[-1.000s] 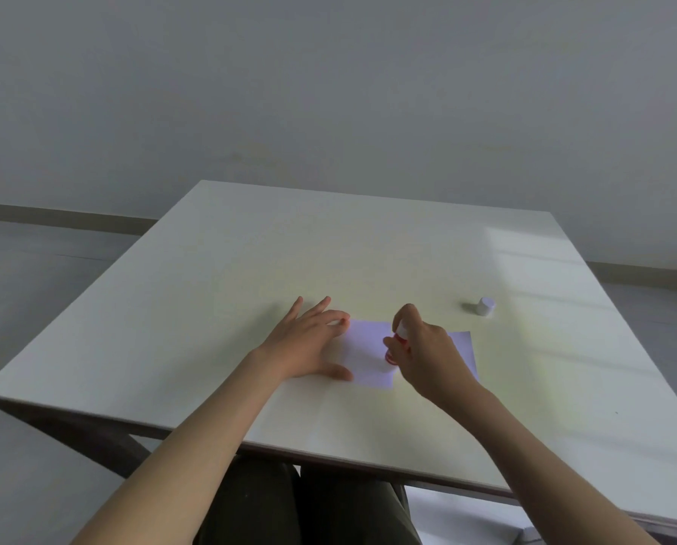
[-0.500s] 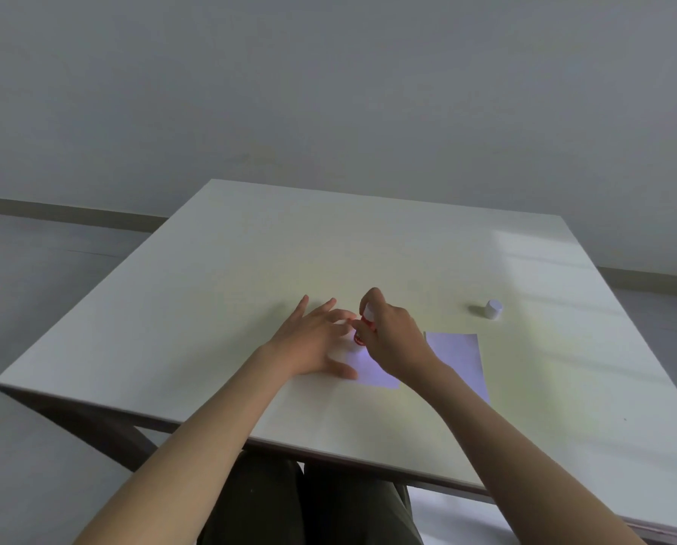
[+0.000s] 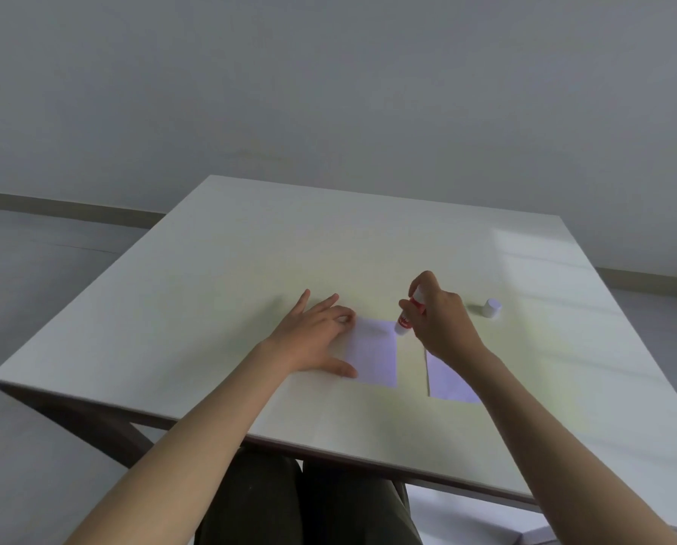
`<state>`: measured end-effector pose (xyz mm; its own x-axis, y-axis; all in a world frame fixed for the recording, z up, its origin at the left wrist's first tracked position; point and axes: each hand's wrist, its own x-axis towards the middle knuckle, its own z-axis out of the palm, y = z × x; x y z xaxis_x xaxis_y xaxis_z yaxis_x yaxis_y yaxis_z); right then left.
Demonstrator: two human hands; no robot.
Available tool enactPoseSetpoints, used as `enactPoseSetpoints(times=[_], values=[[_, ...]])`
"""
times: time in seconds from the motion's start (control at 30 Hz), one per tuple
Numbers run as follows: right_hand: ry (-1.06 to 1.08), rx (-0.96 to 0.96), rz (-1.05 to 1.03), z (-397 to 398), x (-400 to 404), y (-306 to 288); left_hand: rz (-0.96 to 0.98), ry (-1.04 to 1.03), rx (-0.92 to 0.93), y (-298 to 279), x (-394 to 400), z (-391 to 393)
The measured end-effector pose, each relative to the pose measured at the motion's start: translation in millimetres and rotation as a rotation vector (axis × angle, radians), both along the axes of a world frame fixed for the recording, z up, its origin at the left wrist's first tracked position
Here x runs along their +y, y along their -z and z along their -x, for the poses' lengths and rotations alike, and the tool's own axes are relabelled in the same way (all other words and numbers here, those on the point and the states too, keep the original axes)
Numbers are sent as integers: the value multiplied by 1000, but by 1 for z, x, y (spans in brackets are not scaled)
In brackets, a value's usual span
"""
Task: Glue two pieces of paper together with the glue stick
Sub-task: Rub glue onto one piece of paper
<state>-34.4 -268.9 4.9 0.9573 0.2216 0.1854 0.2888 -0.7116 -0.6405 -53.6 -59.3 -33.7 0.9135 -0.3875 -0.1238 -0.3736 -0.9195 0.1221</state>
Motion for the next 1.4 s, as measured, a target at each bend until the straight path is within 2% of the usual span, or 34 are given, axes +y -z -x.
enactPoseSetpoints(times=[0.27,0.63,1.1,1.23,1.4], values=[[-68,-22,63,1,15,9,-45,12,-42,0,-1,-2],[-141,-93,235,26,14,16,-54,-19,50,-9,-5,-2],[-285,-139,337,63,0,16,-72,7,82,-15,-6,1],[-262,-78,284,69,-5,8,-85,3,118,-19,-6,0],[-181,-48,-40,76,-16,-17,-42,-28,110,-16,-5,0]])
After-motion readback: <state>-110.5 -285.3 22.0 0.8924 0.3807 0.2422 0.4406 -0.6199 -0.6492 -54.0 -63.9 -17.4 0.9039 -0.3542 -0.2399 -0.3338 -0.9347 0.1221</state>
